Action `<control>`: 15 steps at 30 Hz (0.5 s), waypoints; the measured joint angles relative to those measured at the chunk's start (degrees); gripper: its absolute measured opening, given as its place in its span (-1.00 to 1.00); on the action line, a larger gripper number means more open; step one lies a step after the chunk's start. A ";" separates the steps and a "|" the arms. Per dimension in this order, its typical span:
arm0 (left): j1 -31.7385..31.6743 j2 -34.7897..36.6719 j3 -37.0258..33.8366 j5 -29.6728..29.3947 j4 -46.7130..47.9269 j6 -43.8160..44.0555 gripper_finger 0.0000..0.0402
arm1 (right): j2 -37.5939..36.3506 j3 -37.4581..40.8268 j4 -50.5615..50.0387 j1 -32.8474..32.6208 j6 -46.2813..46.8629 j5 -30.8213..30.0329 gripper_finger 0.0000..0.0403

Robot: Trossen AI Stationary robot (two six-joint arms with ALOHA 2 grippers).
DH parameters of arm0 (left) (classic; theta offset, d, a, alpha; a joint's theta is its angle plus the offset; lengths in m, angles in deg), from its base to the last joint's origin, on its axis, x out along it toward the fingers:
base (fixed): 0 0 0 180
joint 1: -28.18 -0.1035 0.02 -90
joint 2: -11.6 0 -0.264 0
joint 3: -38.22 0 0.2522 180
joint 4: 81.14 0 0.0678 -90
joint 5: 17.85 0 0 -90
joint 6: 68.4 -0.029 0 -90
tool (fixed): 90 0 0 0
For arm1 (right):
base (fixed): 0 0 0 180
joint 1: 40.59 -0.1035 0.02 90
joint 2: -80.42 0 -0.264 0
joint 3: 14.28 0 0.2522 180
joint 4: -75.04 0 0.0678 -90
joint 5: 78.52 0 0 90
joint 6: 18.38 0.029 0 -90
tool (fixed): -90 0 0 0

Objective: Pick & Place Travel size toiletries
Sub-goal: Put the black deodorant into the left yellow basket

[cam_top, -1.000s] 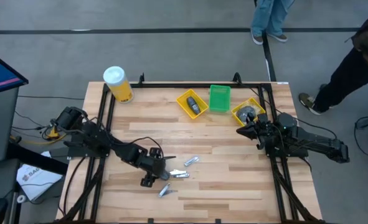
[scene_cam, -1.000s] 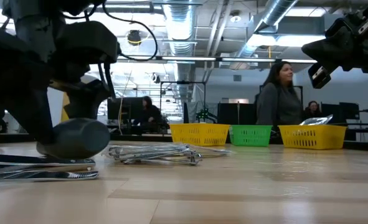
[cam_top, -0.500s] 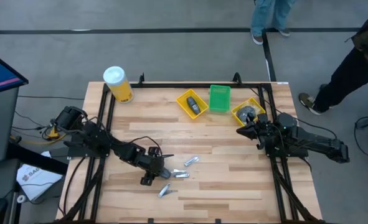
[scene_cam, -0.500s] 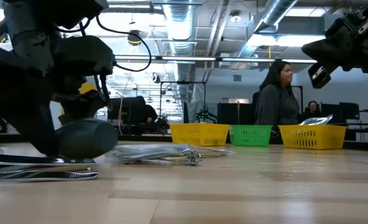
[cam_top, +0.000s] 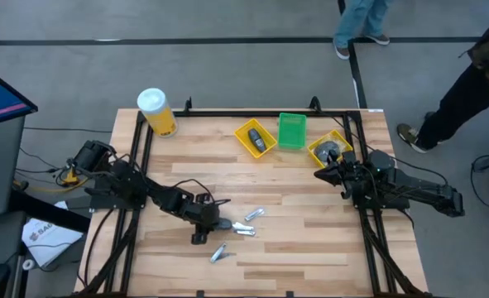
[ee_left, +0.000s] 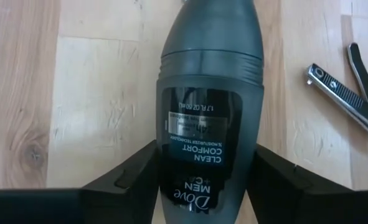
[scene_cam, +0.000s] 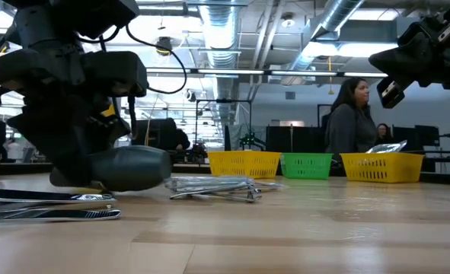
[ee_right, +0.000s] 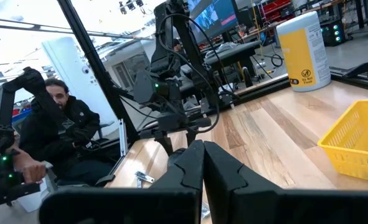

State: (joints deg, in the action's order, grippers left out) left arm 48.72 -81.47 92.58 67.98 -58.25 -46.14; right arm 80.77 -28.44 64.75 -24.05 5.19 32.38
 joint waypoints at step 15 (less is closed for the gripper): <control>-0.15 1.91 0.23 -4.51 -0.34 7.33 -0.08 | -0.01 0.00 0.01 -0.02 0.00 0.00 -1.00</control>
State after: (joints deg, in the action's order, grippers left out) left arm 48.57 -79.56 92.81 63.46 -58.59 -38.80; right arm 80.76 -28.44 64.77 -24.07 5.19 32.38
